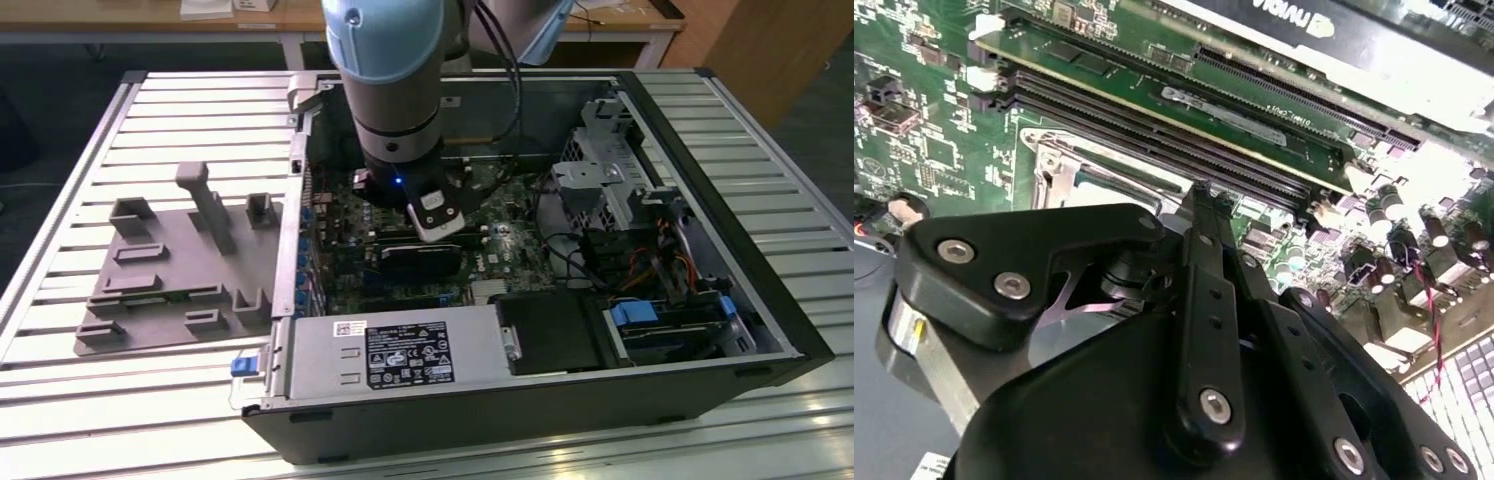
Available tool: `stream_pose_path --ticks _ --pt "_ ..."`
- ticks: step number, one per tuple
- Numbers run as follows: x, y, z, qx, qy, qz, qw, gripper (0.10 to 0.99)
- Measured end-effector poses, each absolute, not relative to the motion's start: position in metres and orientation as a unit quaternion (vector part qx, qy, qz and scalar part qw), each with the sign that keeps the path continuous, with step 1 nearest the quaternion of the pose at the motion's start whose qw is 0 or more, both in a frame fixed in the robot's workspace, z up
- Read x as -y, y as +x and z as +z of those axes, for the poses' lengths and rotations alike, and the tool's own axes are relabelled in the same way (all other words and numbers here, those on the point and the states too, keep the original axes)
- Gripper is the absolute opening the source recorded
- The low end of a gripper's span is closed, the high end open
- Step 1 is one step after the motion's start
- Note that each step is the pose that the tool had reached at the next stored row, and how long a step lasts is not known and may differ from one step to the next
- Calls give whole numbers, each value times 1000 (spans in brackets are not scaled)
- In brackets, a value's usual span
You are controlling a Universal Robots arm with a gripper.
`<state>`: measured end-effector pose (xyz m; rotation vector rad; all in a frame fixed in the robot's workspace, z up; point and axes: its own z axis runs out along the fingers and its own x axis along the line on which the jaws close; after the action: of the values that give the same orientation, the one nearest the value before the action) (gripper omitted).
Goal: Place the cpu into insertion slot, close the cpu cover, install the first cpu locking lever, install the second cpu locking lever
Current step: 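Install the second cpu locking lever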
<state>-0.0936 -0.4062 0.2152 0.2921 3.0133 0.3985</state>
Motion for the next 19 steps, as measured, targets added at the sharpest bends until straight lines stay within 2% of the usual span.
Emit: stream_pose_path --ticks 7,19 --pt "408 -99 207 -984 96 142 43 102" --pt "404 -103 197 -984 96 146 42 102"
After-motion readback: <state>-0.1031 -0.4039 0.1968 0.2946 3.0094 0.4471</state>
